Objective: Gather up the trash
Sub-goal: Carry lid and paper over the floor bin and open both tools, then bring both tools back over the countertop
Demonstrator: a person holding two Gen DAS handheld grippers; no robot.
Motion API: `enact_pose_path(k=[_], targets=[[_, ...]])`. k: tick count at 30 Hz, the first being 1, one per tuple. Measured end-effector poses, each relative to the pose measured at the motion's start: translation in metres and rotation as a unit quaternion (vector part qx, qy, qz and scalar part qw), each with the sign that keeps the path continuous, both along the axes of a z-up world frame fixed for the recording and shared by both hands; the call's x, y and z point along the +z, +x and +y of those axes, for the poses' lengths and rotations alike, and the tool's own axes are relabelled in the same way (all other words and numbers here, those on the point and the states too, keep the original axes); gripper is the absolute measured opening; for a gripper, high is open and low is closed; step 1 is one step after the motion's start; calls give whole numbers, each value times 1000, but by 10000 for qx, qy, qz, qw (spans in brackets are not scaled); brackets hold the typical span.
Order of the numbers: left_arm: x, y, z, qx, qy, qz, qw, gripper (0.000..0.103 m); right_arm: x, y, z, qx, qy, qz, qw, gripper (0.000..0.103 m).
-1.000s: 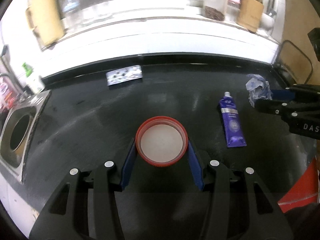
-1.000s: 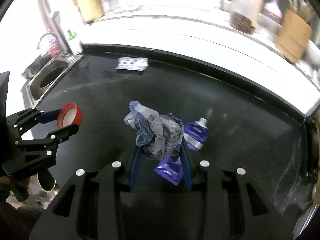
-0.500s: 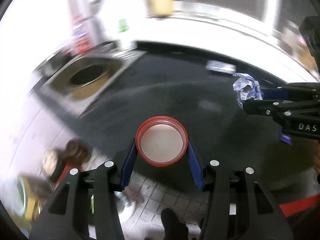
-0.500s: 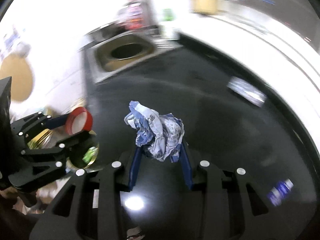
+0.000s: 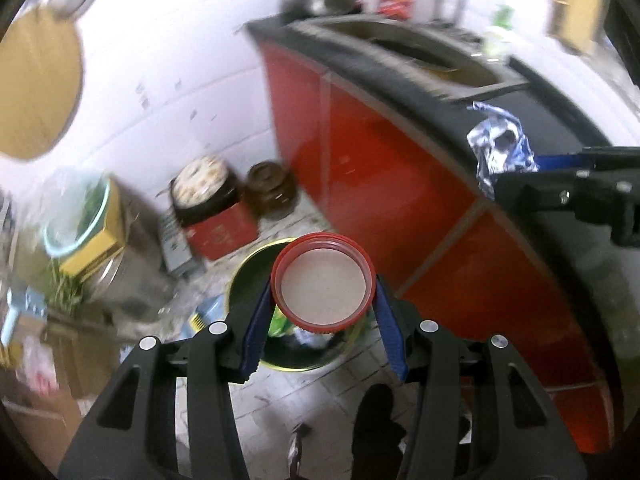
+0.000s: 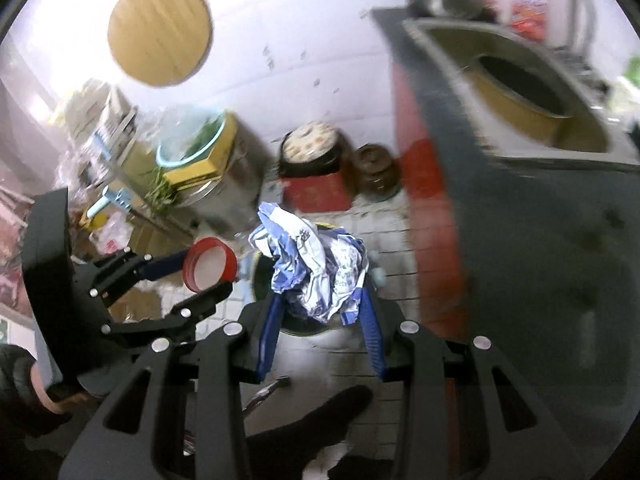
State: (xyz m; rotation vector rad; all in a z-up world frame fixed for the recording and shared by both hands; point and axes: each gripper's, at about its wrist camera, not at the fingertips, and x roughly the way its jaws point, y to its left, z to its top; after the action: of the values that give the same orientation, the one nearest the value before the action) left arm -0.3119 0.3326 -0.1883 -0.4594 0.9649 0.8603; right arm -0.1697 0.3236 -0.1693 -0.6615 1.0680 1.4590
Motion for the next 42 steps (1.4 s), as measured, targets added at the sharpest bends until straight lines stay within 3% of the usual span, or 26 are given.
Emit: enact_pose_path(k=[5, 11, 18, 19, 20, 21, 22, 23, 29, 34, 39, 42], targets=[[-54, -33, 39, 463, -302, 0, 9985, 48, -60, -21, 62, 282, -412, 220, 9985, 37], [-103, -47, 62, 694, -600, -68, 9958, 48, -133, -36, 111, 505, -958, 252, 9938, 37], [-139, -47, 77, 725, -881, -180, 9933, 48, -171, -37, 143, 579, -1192, 359, 9905, 40], [-143, -46, 79, 694, -919, -194, 9932, 49, -175, -38, 147, 585, -1209, 389, 9902, 51], [-145, -44, 81, 669, -932, -182, 9932, 55, -178, -37, 149, 583, -1243, 396, 9897, 74], [-148, -44, 83, 653, -943, -152, 9933, 62, -181, -38, 152, 558, -1260, 409, 9896, 82], [-151, -44, 84, 649, -936, -118, 9934, 72, -181, -36, 152, 540, -1233, 399, 9901, 85], [-152, -45, 85, 670, -893, -91, 9937, 77, -182, -36, 154, 547, -1236, 441, 9898, 85], [-147, -47, 84, 744, -901, -86, 9931, 79, -177, -32, 149, 558, -1274, 392, 9895, 85], [-128, -40, 77, 574, -818, -65, 9950, 79, -153, -18, 132, 397, -1182, 372, 9915, 85], [-79, -13, 60, 211, -540, -212, 9981, 80, -93, 12, 97, -16, -853, 272, 9960, 86], [-41, 17, 44, -221, -237, -295, 9990, 87, -47, 42, 60, -442, -602, 104, 9972, 87]])
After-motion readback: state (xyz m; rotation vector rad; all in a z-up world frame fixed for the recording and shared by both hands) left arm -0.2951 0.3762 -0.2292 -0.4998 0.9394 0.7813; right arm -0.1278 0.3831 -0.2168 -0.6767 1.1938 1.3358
